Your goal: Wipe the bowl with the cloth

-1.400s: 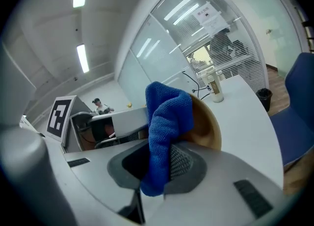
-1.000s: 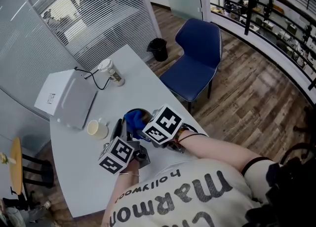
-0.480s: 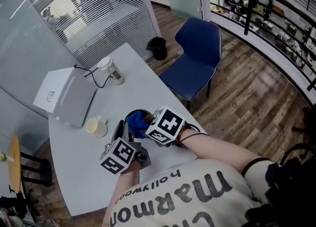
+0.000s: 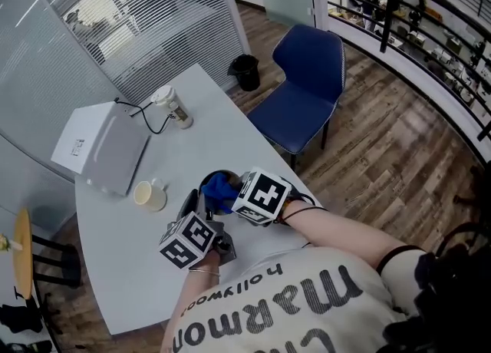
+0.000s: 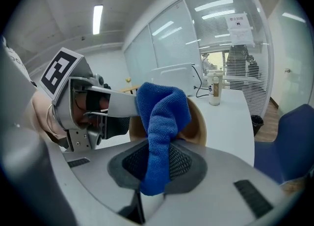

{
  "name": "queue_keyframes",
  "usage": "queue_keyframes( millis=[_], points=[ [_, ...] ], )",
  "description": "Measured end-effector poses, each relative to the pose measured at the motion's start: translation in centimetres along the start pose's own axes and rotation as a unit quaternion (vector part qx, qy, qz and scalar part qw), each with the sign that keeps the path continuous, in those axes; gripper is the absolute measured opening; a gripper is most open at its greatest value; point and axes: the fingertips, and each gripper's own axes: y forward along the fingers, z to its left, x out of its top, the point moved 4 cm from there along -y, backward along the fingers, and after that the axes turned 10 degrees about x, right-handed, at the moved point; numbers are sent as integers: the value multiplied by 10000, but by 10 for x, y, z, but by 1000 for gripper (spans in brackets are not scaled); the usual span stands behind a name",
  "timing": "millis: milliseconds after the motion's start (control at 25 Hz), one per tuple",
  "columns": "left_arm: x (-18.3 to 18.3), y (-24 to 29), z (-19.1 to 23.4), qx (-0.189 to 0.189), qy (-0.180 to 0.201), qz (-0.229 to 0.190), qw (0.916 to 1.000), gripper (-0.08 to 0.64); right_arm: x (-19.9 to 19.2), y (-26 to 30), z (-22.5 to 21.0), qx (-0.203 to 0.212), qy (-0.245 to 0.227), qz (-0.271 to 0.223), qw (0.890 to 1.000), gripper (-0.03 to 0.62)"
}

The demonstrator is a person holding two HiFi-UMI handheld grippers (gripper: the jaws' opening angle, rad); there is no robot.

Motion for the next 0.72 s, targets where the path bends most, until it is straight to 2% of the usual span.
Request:
queue_keyframes(
  millis=[360,720],
  points=[
    [-9,7,-10,-50,668,190,9976,78,-7,-7,-17,-559,-202,-32,9982,60],
    [-24,13,-10,-60,830,476,9954,74,-18,-11,-31,-859,-70,-44,9963,60]
  ],
)
